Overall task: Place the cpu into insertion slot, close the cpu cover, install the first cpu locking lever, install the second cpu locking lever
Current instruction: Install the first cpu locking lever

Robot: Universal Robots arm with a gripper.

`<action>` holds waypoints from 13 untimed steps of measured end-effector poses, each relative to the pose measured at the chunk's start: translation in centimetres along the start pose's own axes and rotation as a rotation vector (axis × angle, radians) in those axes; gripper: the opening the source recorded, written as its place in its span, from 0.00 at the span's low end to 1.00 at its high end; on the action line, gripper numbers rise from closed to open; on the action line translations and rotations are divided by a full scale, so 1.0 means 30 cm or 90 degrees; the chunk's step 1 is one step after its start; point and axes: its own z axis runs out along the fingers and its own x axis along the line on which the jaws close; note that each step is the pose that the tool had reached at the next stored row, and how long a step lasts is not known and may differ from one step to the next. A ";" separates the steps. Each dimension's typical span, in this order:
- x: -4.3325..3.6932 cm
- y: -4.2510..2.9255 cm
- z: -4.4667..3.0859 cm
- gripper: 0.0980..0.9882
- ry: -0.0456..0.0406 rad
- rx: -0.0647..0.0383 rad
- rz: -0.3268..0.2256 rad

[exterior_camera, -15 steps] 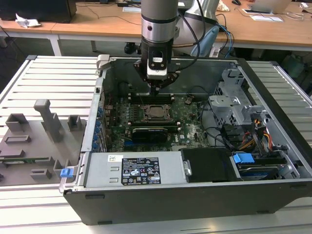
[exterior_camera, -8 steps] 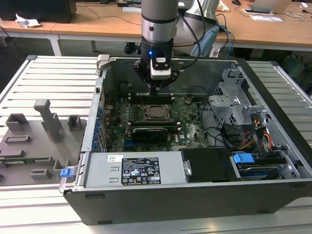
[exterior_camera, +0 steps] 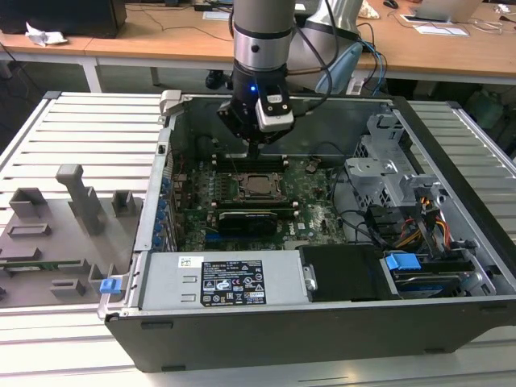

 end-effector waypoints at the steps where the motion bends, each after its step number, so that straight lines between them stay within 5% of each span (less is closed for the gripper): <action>1: 0.000 0.000 0.000 0.01 0.0006 0.000 -0.012; 13: 0.003 -0.001 0.004 0.01 0.0088 0.001 -0.172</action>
